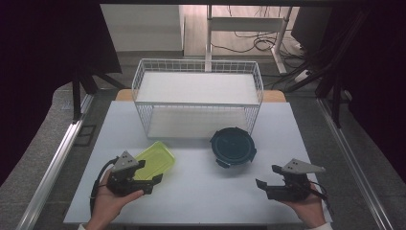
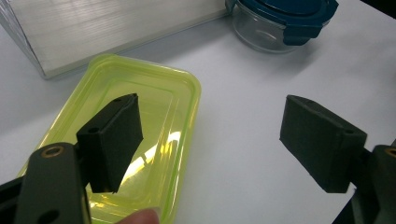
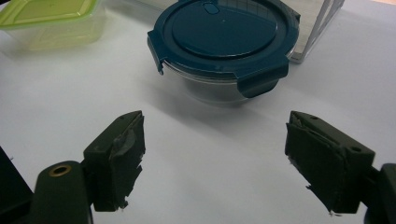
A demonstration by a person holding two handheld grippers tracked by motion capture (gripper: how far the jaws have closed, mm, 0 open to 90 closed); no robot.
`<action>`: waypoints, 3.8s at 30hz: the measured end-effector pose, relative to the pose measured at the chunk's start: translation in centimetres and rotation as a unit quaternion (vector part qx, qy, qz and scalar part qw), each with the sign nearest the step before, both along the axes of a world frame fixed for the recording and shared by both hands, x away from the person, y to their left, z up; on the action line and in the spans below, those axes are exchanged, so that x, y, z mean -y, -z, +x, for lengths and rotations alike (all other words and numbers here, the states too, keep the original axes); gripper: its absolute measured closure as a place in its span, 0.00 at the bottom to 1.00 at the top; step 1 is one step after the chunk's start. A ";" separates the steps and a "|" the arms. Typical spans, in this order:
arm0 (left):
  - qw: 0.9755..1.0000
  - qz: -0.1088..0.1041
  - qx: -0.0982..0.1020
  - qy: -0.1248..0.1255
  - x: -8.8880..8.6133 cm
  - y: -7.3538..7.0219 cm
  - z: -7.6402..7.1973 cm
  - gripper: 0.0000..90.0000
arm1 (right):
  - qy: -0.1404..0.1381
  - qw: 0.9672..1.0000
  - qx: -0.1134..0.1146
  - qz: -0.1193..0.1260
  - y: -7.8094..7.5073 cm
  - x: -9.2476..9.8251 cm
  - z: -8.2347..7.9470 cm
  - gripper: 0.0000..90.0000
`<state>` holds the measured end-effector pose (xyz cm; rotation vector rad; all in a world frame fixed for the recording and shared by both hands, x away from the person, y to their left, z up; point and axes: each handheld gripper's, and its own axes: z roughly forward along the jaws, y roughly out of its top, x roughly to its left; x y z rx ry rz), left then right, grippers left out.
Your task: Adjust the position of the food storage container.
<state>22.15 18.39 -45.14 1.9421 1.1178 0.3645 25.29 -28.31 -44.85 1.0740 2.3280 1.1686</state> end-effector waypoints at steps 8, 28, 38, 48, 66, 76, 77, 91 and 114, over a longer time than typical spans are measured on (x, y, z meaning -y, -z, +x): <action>1.000 0.001 -0.005 0.002 0.3 0.3 0.0 0.23 | -0.004 1.000 -0.002 -0.008 0.1 -0.2 0.2 0.23; 1.000 0.004 -0.010 0.006 0.6 0.6 -0.1 0.23 | -0.003 0.998 -0.031 -0.053 -2.5 -2.6 6.0 0.42; 1.000 0.007 -0.013 0.008 0.8 0.8 -0.1 0.23 | 0.003 0.995 -0.039 -0.093 -2.6 -3.7 10.9 0.65; 1.000 0.009 -0.016 0.008 0.7 1.1 0.0 0.23 | 0.006 0.990 -0.040 -0.133 -1.8 -4.5 15.0 0.94; 1.000 0.010 -0.017 0.009 0.7 1.3 0.1 0.23 | -0.023 0.979 -0.027 -0.201 0.4 -5.5 17.5 0.99; 1.000 0.009 -0.019 0.010 0.8 1.4 0.2 0.23 | -0.043 0.978 -0.020 -0.203 0.5 -5.8 17.3 0.99; 1.000 0.009 -0.019 0.009 0.8 1.4 0.2 0.23 | -0.043 0.978 -0.020 -0.203 0.5 -5.8 17.3 0.99; 1.000 0.005 -0.023 0.011 0.8 1.5 0.4 0.23 | -0.065 0.979 -0.016 -0.192 0.6 -6.6 15.7 0.99; 1.000 0.006 -0.024 0.008 0.5 1.6 0.4 0.23 | -0.102 0.978 0.006 -0.182 -1.4 -10.4 16.1 0.99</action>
